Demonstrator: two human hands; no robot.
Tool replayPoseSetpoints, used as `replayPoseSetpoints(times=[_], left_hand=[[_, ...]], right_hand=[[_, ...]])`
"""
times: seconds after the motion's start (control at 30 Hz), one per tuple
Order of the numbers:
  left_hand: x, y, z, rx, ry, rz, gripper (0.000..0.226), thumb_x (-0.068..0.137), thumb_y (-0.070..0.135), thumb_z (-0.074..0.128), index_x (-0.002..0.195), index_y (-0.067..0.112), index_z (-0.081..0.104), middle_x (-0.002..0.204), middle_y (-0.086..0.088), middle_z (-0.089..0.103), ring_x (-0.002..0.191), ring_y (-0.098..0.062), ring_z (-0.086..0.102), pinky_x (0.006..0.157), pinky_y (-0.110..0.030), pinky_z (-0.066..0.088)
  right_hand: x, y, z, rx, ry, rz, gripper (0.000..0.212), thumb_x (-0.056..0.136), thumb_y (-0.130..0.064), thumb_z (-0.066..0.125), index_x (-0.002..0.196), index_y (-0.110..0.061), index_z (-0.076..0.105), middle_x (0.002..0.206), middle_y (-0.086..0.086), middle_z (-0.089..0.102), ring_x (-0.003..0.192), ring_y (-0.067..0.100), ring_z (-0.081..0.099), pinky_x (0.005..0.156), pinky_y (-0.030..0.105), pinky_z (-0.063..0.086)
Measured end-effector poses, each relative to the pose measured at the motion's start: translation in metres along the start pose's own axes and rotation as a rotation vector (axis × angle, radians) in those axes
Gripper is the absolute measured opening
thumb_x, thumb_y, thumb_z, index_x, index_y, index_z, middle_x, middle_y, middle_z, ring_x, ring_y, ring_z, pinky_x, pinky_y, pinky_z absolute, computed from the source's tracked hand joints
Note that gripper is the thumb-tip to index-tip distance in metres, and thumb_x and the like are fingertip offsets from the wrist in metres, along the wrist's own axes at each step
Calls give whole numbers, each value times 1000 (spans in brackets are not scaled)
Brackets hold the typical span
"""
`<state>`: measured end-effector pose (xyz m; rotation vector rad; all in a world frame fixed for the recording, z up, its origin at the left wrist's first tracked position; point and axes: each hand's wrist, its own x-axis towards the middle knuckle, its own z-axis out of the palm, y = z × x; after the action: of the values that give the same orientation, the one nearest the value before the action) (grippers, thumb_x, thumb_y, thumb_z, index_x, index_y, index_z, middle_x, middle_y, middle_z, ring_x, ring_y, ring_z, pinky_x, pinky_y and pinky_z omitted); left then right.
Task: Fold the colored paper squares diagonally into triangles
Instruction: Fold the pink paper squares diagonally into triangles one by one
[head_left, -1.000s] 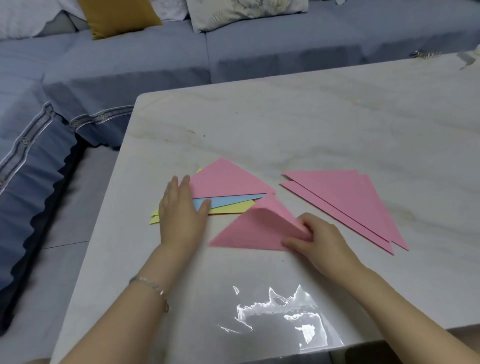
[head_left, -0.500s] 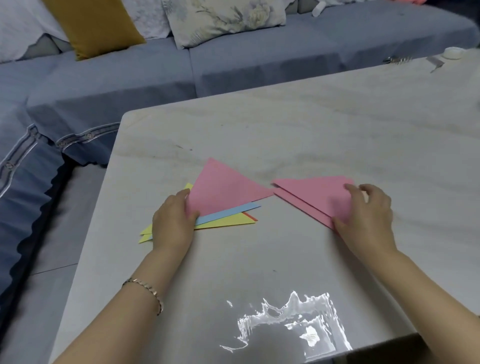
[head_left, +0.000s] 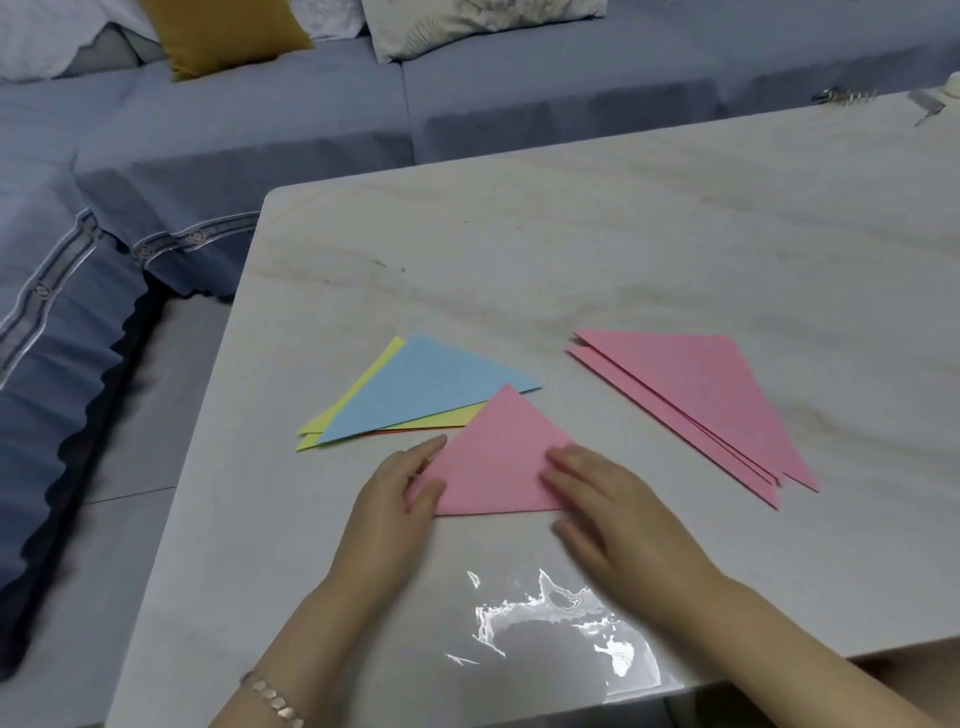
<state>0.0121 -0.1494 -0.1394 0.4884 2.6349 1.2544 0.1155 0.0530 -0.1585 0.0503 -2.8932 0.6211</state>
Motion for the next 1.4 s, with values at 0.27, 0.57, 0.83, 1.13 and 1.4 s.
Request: replayPoseSetpoints(times=[0.27,0.57,0.83,1.13,1.4], left_hand=[[-29,-14,33,495,-49,455,39,99,25,22,121,14,52,127,-8,59,120,-20,51,102,-30,29],[-45,-19,42,674,-140,319,56,98,42,6,135,11,35,140,-4,47,132,-15,31,108,-33,14],[-46,-20,43,724,-118,309,57,98,44,6,137,13,33,143,-1,41,134,-14,27,108,-35,14],[-49,-3,48,783,-91,221,64,97,44,3,130,10,46,135,-6,53,129,-22,40,106,-38,16],[-50,54,107,746,-168,451,49,92,31,26,115,11,65,119,-2,65,107,-22,61,95,-38,30]], right_hand=[[0,-17,12,-145,-31,9,51,97,-38,22,111,-16,66,119,-1,65,112,17,60,95,26,44],[-4,-37,25,-195,-188,-17,63,98,-46,11,125,-11,56,132,1,56,122,14,52,107,25,22],[-32,-12,2,-226,-172,84,58,96,-48,21,128,-12,53,138,0,48,128,12,42,110,22,12],[-54,13,-15,-315,-104,272,56,91,-48,31,127,-11,55,137,1,51,129,15,40,107,30,18],[-59,11,-2,-309,15,398,69,94,-51,15,121,-1,55,125,13,58,117,26,52,102,41,32]])
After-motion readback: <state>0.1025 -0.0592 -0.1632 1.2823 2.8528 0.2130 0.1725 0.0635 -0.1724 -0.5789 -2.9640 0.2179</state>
